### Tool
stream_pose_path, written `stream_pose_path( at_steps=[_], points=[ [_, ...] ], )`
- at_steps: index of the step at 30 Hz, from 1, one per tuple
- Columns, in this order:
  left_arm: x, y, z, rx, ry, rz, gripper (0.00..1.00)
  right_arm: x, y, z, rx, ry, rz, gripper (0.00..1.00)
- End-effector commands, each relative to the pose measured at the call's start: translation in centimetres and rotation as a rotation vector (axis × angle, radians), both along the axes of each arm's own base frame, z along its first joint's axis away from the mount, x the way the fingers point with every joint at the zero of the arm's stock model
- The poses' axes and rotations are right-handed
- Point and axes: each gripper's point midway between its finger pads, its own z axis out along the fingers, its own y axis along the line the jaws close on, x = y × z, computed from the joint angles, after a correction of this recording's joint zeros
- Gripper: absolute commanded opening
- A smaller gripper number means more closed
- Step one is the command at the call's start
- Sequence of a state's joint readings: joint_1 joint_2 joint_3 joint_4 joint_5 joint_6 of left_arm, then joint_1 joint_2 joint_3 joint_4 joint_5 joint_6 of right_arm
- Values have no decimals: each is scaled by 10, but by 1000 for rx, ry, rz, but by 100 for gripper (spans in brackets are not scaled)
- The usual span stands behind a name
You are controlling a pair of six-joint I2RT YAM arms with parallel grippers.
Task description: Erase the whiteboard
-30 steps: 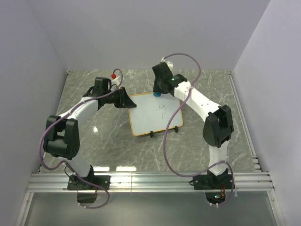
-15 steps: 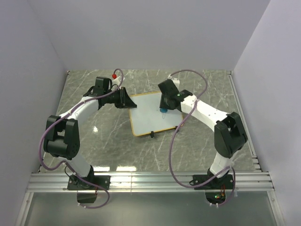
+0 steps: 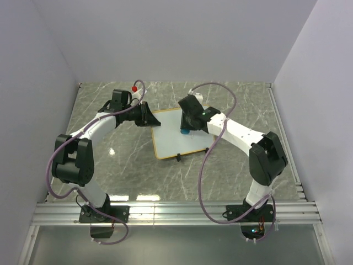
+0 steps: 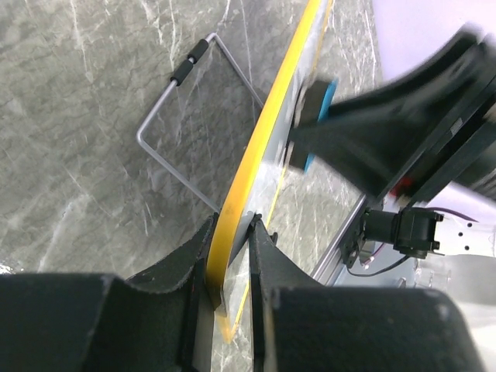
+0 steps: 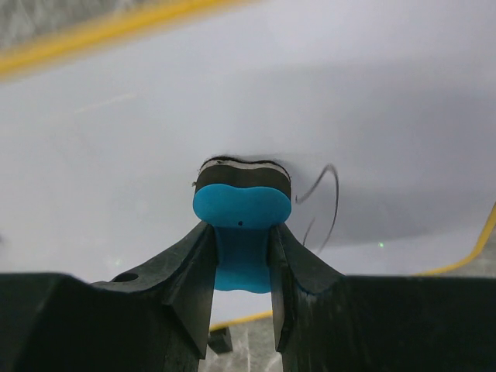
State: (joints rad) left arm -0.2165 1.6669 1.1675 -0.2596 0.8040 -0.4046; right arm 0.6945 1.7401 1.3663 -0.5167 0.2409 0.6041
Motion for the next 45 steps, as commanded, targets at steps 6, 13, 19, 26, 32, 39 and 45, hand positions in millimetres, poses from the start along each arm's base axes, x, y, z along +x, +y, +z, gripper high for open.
stream_pose_path(
  at_steps=[6, 13, 19, 26, 32, 39, 45],
  points=[
    [-1, 10, -26, 124, 39, 41, 0, 75, -39, 30, 33, -86, -156, 0],
    [0, 10, -27, 125, 36, 36, 0, 42, -34, -5, 33, -6, -123, 0],
    [1, 9, -30, 126, 40, 32, 0, -10, 18, -9, 56, 18, 41, 0],
    [4, 7, -29, 118, 42, 28, 0, 4, 15, 1, 39, -10, 14, 0],
    [3, 9, -29, 126, 40, 28, 0, 52, -28, 7, 73, -21, -123, 0],
    [7, 8, -26, 122, 33, 28, 0, 53, -38, -1, 28, -2, -110, 0],
    [6, 8, -27, 125, 28, 28, 0, -2, -56, -42, 36, 85, -123, 0]
  ],
)
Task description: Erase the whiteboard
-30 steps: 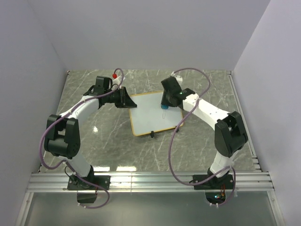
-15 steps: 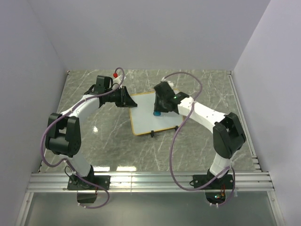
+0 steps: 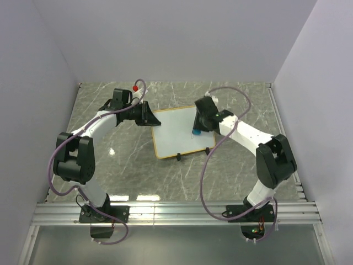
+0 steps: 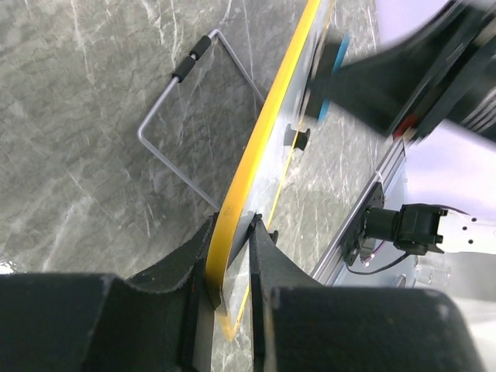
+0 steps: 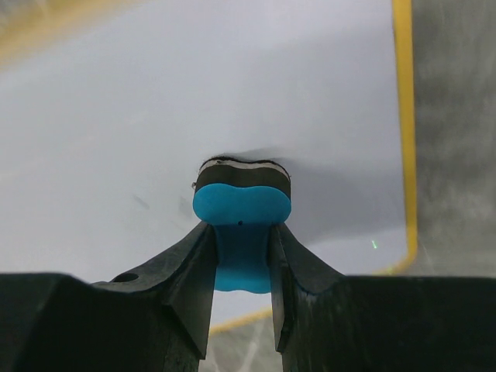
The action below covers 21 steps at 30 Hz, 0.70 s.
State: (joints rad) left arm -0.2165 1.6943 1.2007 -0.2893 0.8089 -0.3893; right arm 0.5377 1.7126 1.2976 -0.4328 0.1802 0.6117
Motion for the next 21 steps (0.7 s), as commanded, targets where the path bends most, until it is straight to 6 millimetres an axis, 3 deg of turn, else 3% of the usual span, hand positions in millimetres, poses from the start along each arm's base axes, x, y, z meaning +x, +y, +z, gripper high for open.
stream_pose_path(
  at_steps=[1, 3, 7, 12, 16, 21],
  points=[
    [3, 9, -24, 120, 13, 39, 1, -42, -10, -41, -27, 101, 6, 0],
    [3, 9, -24, 120, 9, 39, 0, -59, -18, -50, -24, 118, 5, 0],
    [5, 8, -24, 115, 9, 38, 0, -64, -24, -47, -33, 107, 2, 0],
    [8, 6, -25, 106, 17, 32, 0, -36, -14, -19, -36, 47, -5, 0],
    [9, 4, -25, 102, 19, 26, 0, -1, 8, 16, -4, -18, -4, 0],
    [8, 5, -25, 106, 17, 26, 0, 28, 24, 43, 13, -66, -1, 0]
  ],
)
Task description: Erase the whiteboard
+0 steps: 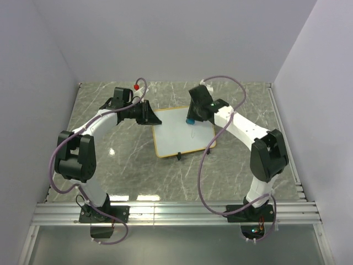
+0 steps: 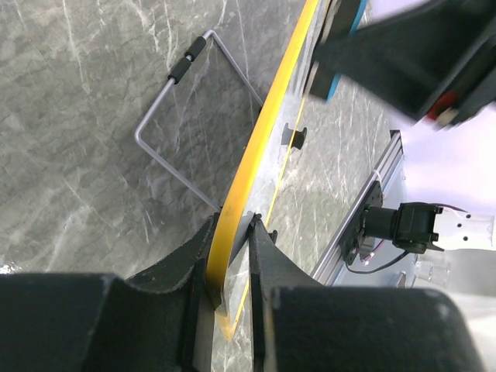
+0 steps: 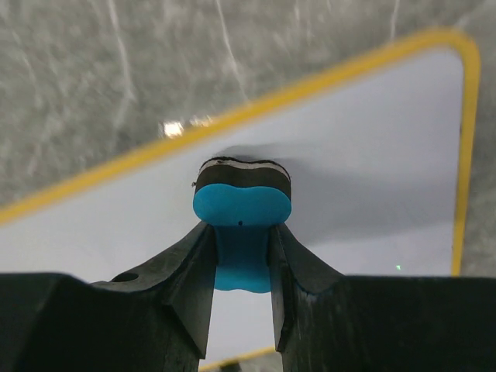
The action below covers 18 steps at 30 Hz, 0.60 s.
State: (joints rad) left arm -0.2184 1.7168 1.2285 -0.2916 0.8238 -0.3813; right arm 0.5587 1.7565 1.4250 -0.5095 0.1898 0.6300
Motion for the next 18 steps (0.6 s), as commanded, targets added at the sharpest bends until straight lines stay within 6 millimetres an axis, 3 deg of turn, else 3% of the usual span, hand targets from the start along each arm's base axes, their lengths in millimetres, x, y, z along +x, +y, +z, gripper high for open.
stream_pose_path(
  at_steps=[1, 6, 9, 10, 18],
  points=[
    [3, 8, -27, 114, 25, 41, 0, 28, 12, 30, 5, -78, -8, 0],
    [2, 7, -26, 114, 23, 40, 0, 34, 14, 19, -18, -50, -9, 0],
    [3, 6, -26, 114, 19, 37, 0, 15, 9, -4, -18, -4, -11, 0],
    [3, 6, -26, 112, 18, 36, 0, 1, 2, -16, -26, 25, -10, 0],
    [6, 5, -29, 105, 24, 36, 0, -69, -11, -58, -46, 100, 33, 0]
  ],
)
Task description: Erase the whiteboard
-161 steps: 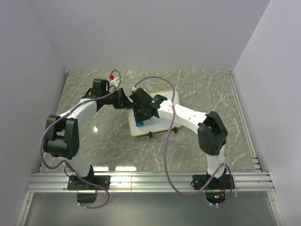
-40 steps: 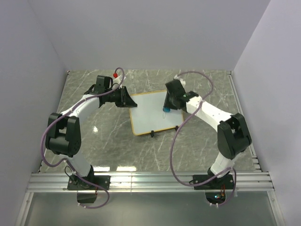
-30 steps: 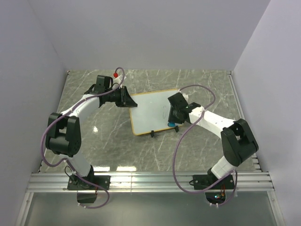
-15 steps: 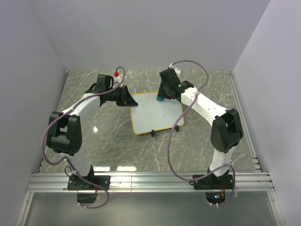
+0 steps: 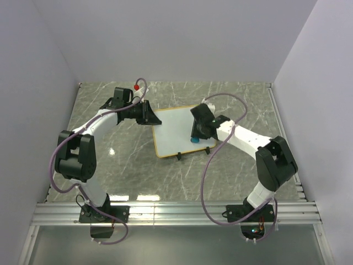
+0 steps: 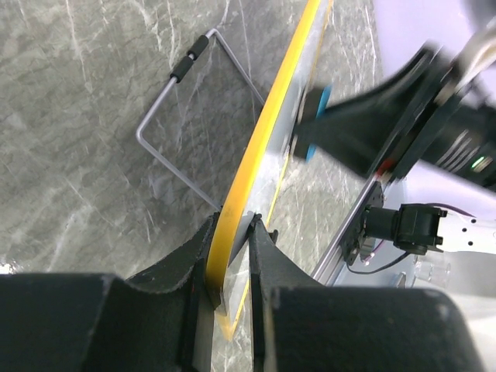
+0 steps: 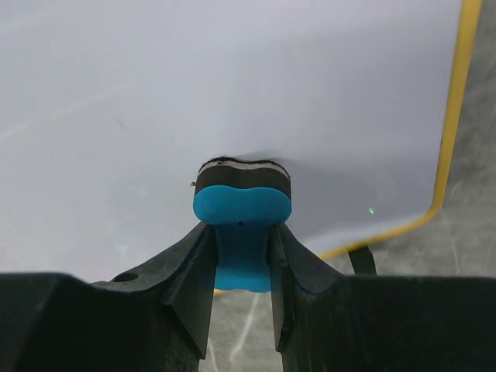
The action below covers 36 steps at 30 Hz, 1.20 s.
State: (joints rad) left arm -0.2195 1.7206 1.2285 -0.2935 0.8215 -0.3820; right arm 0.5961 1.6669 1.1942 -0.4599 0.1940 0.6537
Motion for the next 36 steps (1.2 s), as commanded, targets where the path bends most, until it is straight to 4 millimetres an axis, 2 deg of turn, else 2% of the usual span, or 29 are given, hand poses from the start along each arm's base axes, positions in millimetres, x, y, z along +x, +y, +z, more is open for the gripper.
stream_pose_path(
  at_steps=[1, 5, 8, 9, 11, 12, 14, 15, 18, 20, 23, 24, 26, 27, 29, 30, 33, 36],
  points=[
    [7, 5, -28, 103, 21, 35, 0, -23, 2, -17, -10, 27, 19, 0],
    [8, 4, -29, 98, 27, 33, 0, -21, 1, -19, -26, 27, 14, 0],
    [7, 3, -30, 95, 30, 28, 0, -4, 10, -2, -20, -14, 16, 0],
    [7, 3, -30, 95, 31, 30, 0, 9, 17, 10, -15, -40, 13, 0],
    [7, 3, -29, 95, 29, 28, 0, 24, 19, 23, -39, -69, 11, 0],
    [7, 3, -29, 95, 29, 30, 0, 41, 25, 37, -28, -101, 2, 0],
    [7, 3, -29, 94, 32, 29, 0, 55, 26, 48, -32, -115, -2, 0],
    [6, 3, -28, 91, 30, 25, 0, 71, 29, 60, -20, -142, -15, 0],
    [4, 3, -28, 95, 31, 25, 0, 89, 33, 68, -34, -157, -13, 0],
    [4, 4, -28, 96, 31, 27, 0, 89, 32, 62, -53, -143, -7, 0],
    [4, 4, -27, 101, 25, 28, 0, 77, 27, 43, -54, -106, -7, 0],
    [4, 4, -27, 103, 25, 28, 0, 60, 20, 28, -61, -67, 2, 0],
    [4, 5, -27, 108, 21, 29, 0, 45, 15, 16, -49, -53, -2, 0],
    [4, 5, -28, 110, 21, 31, 0, 26, 4, -1, -68, -16, 3, 0],
    [5, 5, -28, 111, 19, 32, 0, 8, 0, -15, -78, 2, 15, 0],
    [5, 5, -31, 113, 25, 33, 0, -10, -10, -29, -98, 35, 18, 0],
    [7, 6, -32, 117, 26, 36, 0, -38, -21, -43, -101, 64, 25, 0],
    [8, 6, -34, 122, 29, 39, 0, -47, -27, -44, -92, 58, 18, 0]
  ],
)
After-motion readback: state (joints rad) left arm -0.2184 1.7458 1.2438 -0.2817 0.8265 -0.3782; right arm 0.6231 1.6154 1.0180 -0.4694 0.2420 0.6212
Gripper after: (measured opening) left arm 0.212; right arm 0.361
